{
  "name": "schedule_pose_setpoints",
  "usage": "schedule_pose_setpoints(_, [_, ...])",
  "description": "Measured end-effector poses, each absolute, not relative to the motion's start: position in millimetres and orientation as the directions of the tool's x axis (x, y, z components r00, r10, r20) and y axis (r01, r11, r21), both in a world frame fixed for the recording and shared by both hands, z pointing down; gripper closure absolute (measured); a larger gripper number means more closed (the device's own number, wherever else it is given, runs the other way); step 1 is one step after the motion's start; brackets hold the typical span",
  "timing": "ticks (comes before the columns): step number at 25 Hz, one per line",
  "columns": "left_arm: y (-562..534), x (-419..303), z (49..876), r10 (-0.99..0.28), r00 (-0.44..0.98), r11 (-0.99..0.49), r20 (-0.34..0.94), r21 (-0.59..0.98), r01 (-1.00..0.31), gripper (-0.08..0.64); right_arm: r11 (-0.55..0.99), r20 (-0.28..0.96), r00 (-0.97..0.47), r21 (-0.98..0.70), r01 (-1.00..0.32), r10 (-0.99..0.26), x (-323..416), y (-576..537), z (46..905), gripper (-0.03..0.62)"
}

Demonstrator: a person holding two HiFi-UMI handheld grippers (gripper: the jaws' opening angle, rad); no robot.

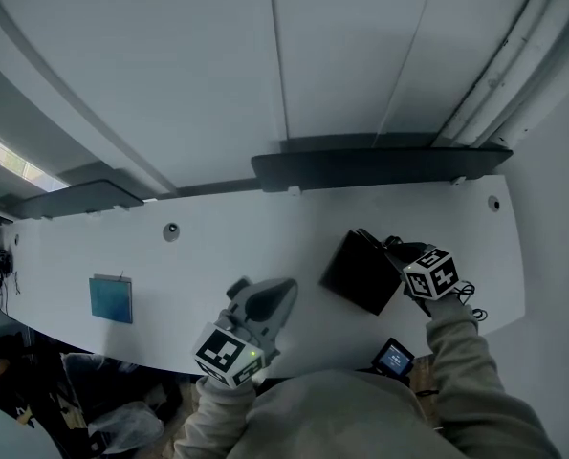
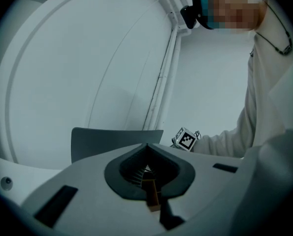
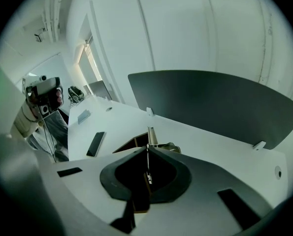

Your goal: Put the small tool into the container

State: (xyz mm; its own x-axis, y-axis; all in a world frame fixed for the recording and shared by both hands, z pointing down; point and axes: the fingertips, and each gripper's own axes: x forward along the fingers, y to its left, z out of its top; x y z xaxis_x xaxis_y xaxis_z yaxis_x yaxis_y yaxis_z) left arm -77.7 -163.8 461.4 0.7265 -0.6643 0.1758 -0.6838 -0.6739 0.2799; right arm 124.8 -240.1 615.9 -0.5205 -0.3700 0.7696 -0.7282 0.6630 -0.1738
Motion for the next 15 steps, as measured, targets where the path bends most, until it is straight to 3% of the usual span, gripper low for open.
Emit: schedule_pose_setpoints(15, [-174.6, -48.5, 431.5, -0.614, 0.779, -0.744, 0.129, 0.233, -0.626, 0.558, 0.621, 0.667, -0.562, -0.185, -0.761, -0.49, 140.7, -237.4, 540.6, 0.565])
